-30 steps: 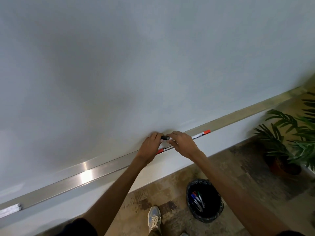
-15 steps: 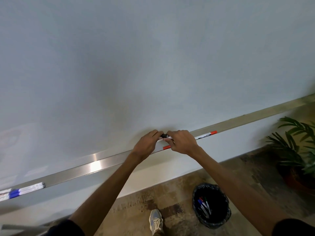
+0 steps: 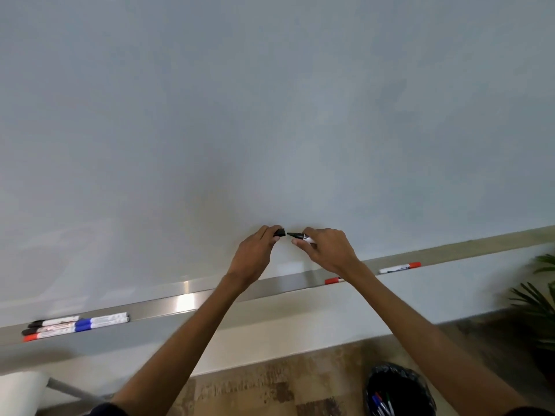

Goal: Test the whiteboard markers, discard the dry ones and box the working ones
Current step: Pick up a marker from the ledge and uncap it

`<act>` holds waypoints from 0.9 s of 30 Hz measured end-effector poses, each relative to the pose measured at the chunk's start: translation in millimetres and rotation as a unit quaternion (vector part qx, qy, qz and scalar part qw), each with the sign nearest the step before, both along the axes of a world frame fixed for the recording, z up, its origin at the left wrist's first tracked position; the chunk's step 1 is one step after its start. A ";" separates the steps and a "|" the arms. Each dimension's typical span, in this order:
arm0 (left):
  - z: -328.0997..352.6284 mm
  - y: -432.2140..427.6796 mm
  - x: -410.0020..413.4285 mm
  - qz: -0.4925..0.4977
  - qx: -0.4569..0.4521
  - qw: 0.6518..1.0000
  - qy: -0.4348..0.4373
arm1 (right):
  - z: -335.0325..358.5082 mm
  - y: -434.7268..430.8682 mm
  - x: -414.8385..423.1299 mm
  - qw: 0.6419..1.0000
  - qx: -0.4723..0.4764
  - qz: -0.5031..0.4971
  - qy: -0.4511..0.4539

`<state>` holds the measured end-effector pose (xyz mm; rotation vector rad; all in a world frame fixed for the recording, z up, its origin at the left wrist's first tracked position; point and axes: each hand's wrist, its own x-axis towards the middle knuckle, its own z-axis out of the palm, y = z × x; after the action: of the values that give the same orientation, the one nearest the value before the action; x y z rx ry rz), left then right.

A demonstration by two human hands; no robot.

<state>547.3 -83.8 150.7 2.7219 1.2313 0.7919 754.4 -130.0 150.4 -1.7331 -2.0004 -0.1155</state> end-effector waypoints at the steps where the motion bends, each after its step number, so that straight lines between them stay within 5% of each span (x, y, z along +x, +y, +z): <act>1: 7.1 0.8 -10.2 0.010 0.001 1.000 -0.022 | 6.6 2.0 -8.2 1.000 0.018 -0.006 0.021; 12: 87.8 9.4 -113.7 0.069 0.045 0.968 -0.239 | 88.3 23.2 -150.7 0.944 0.118 0.031 0.306; 27: 235.8 84.1 -185.8 0.109 0.316 0.913 -0.235 | 253.1 50.4 -240.4 0.851 0.177 0.224 0.440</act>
<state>361.6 0.3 386.6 2.5407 1.3355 2.0407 513.9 -79.6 403.5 -0.7982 -1.4779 0.3820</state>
